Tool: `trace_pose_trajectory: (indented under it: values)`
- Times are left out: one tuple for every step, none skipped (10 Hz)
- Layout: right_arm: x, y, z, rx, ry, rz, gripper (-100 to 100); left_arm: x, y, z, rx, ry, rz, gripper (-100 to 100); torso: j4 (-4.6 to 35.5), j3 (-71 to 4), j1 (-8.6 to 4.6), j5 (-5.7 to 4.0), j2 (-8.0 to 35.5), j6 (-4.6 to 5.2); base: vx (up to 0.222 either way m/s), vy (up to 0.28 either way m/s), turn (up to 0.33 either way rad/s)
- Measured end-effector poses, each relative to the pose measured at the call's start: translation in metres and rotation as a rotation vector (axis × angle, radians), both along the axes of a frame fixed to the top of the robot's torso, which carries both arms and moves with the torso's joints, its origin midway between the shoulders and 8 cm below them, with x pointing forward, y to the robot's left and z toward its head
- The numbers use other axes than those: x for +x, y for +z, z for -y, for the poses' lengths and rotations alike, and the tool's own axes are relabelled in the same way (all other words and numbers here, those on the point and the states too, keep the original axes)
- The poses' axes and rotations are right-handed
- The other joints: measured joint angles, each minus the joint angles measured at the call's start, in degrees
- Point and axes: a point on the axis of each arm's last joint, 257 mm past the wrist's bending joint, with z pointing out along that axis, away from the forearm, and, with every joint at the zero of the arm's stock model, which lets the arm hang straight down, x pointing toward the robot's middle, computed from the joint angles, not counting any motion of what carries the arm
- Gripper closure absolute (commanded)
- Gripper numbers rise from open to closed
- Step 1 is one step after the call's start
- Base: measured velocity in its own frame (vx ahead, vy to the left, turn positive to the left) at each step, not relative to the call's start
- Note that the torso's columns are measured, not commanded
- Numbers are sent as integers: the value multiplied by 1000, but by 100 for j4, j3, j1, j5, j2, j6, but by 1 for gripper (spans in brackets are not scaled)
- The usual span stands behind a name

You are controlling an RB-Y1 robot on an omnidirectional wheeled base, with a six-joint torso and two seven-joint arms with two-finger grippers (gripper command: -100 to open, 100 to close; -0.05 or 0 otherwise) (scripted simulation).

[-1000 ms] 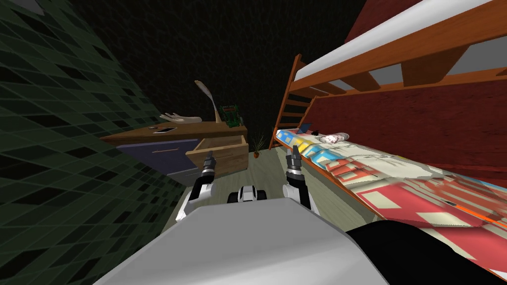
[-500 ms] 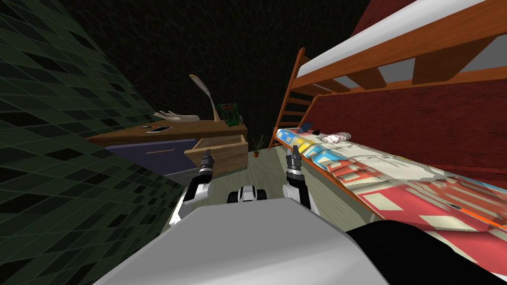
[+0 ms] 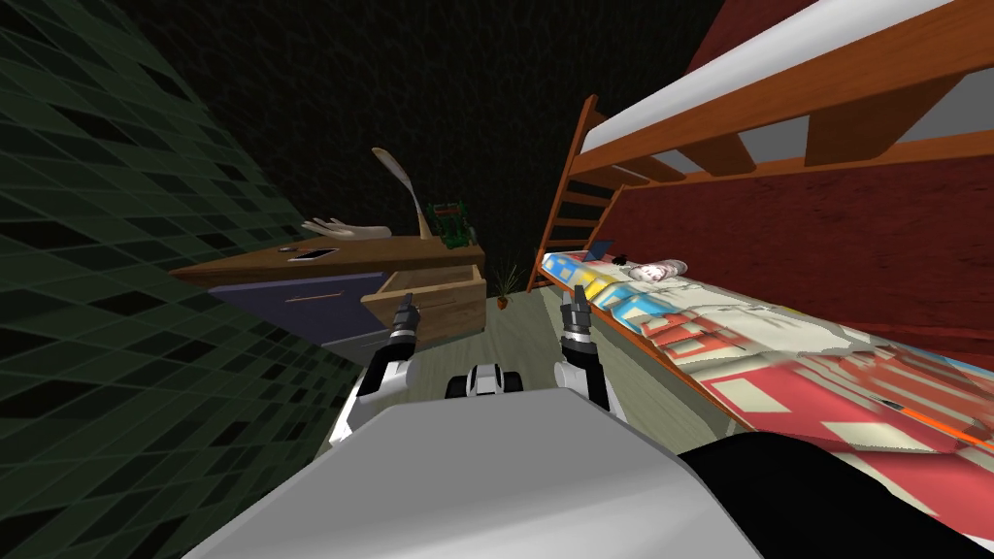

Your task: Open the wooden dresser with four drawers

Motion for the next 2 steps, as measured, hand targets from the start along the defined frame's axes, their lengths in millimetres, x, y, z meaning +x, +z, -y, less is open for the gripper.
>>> trace_pose_trajectory:
  values:
    - [0, 0, 0, 0, 0, 0, 0, 0, -1, 0, 0, 0, -1, 0, -2, -1, 1, 1, -3, 0, 0, 0, 0]
    - [0, 0, 0, 0, 0, 0, 0, 0, -1, 0, -1, 0, -2, 0, -4, -2, 2, 3, -4, 0, 0, 0, 0]
